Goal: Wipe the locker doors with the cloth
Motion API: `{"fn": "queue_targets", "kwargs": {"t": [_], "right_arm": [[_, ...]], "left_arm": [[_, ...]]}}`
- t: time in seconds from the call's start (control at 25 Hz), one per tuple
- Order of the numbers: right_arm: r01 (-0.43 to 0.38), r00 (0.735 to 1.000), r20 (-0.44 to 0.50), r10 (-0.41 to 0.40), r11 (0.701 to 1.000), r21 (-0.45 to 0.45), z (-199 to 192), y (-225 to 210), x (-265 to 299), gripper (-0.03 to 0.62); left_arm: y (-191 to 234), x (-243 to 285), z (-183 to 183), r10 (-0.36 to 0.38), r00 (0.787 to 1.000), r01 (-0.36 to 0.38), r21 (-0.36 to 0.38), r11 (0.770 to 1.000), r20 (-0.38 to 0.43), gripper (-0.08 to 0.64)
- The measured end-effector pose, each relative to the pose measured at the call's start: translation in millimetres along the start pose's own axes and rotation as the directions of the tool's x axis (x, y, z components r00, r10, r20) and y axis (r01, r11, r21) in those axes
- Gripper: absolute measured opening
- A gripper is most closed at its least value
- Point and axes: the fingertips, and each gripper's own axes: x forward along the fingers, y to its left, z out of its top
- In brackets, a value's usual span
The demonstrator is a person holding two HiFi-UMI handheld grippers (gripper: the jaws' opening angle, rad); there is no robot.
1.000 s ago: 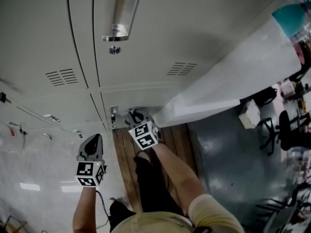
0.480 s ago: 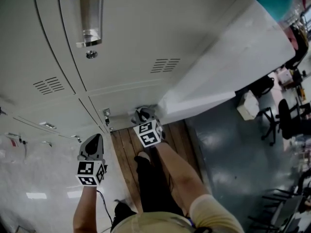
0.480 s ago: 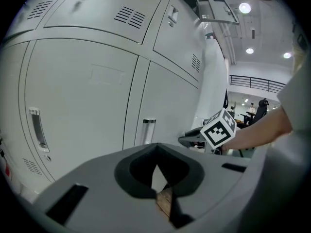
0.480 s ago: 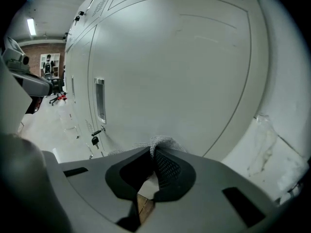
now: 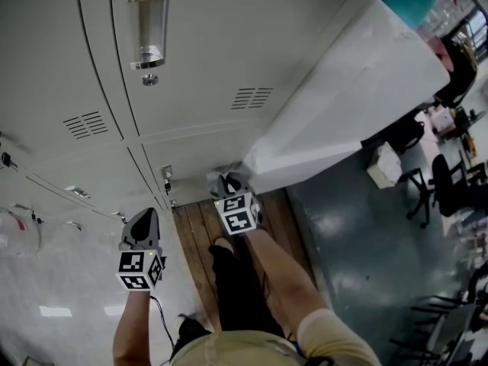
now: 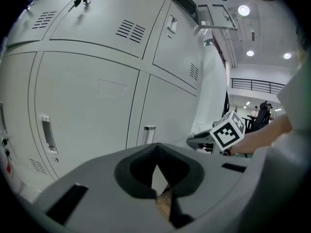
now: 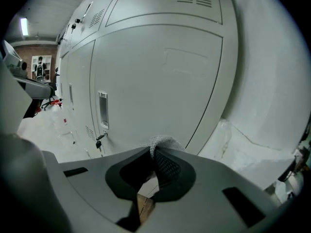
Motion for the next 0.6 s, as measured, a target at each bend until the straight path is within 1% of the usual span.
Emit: {"fn": "queue_targets", "kwargs": {"t": [0.08, 0.16, 0.4, 0.6], "right_arm": [[0.007, 1.0, 0.025, -0.007, 1.0, 0.009, 7, 2, -13, 0.005], [0.011, 0.999, 0.043, -0.011, 1.0, 0.013, 13, 7, -26, 0.005], [0.023, 0.995, 0.097, -0.026, 0.999, 0.032, 30, 23, -72, 0.005], [0.012, 0.987, 0.161, -0.023, 0.998, 0.069, 47, 38, -119, 0.005]], "left_arm": [[1, -10, 4, -0.008, 1.0, 0.008, -0.021, 1.0, 0.019, -0.005], [2, -22, 7, -0.008, 0.999, 0.009, -0.025, 1.0, 0.033, -0.005], [3, -60, 14, 0.017, 0.999, -0.017, 0.012, 1.0, 0.049, -0.006], [4, -97, 26, 0.051, 0.994, -0.053, 0.021, 0.998, 0.094, -0.005]]}}
